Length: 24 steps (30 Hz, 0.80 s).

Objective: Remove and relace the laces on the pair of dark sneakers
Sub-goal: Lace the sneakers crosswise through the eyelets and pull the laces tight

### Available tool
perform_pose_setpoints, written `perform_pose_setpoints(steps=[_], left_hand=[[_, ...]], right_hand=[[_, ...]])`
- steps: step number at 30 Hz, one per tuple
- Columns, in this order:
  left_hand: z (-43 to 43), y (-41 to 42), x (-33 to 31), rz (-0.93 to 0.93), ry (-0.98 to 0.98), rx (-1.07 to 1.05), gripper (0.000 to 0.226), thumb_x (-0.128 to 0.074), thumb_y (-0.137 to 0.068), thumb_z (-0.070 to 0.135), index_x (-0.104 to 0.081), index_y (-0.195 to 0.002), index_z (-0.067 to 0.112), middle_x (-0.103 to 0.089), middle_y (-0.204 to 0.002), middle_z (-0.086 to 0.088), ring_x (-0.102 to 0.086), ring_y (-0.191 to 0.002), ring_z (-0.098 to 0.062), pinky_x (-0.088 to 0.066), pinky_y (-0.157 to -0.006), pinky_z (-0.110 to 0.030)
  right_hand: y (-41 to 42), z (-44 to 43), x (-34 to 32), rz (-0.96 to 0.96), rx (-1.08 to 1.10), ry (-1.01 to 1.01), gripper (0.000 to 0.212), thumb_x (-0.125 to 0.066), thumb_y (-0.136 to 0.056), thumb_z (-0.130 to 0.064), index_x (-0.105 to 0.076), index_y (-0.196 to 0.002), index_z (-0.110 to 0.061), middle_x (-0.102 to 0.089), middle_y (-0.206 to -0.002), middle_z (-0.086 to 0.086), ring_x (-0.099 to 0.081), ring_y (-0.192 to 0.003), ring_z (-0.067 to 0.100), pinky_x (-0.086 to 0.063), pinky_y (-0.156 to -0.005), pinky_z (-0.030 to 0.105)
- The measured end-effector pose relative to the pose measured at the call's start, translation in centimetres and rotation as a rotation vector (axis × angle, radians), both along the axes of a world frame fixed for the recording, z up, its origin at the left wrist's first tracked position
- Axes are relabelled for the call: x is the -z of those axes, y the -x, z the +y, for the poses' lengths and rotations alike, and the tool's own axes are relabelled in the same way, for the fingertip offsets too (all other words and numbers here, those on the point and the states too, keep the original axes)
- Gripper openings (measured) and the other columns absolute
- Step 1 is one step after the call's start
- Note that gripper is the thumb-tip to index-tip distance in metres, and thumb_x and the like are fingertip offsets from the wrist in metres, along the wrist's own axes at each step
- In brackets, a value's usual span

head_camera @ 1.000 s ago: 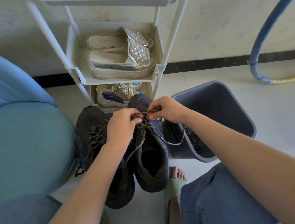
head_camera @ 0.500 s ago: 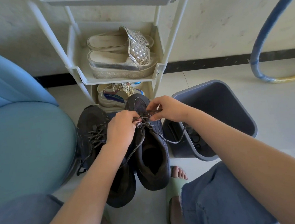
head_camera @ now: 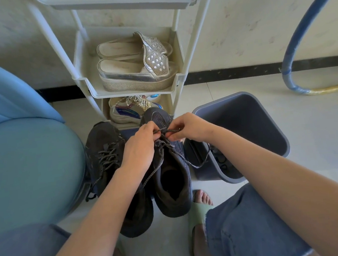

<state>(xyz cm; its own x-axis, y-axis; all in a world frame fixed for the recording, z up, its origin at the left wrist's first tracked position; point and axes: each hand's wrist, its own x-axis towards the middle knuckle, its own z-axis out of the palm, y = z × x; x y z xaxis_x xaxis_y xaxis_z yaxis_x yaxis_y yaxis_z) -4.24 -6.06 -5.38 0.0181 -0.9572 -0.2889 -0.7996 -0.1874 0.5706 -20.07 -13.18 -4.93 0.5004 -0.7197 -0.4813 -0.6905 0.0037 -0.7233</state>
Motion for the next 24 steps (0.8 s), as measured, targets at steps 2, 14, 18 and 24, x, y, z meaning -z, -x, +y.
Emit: perform_pose_setpoints(steps=[2, 14, 18, 24], left_hand=[[0.0, -0.1, 0.0, -0.032, 0.034, 0.02, 0.019, -0.043, -0.096, 0.006, -0.05, -0.107, 0.019, -0.06, -0.116, 0.007, -0.063, -0.094, -0.016, -0.052, -0.071, -0.04], [0.2, -0.2, -0.2, 0.081, 0.082, -0.021, 0.012, -0.045, -0.098, 0.014, -0.057, -0.101, 0.016, -0.063, -0.106, 0.005, -0.045, -0.048, -0.003, -0.05, -0.058, -0.036], [0.0, -0.7, -0.2, 0.096, 0.106, -0.024, 0.007, -0.054, -0.095, 0.019, -0.06, -0.092, 0.021, -0.063, -0.097, 0.004, -0.048, -0.042, -0.007, -0.045, -0.046, -0.027], [0.1, -0.9, -0.3, 0.092, 0.097, -0.027, 0.006, -0.055, -0.094, 0.021, -0.061, -0.093, 0.023, -0.064, -0.094, 0.008, -0.048, -0.035, -0.006, -0.041, -0.043, -0.018]], right_hand=[[-0.2, 0.1, 0.1, -0.003, -0.007, 0.007, 0.015, -0.073, -0.081, -0.005, -0.072, -0.095, -0.006, -0.065, -0.081, 0.003, -0.057, -0.075, 0.011, -0.045, -0.071, 0.013], [-0.4, 0.0, 0.7, 0.049, -0.115, 0.018, 0.007, -0.072, -0.082, -0.008, -0.067, -0.088, -0.009, -0.06, -0.072, -0.003, -0.053, -0.067, 0.009, -0.042, -0.068, 0.016], [0.0, 0.0, 0.0, 0.067, -0.099, -0.036, 0.01, -0.068, -0.087, -0.01, -0.068, -0.095, -0.003, -0.064, -0.073, -0.001, -0.057, -0.062, 0.005, -0.044, -0.067, 0.013], [1.2, 0.7, -1.6, 0.119, -0.122, -0.295, 0.023, -0.058, -0.096, -0.025, -0.064, -0.08, -0.009, -0.063, -0.052, -0.013, -0.049, -0.042, -0.003, -0.033, -0.046, 0.013]])
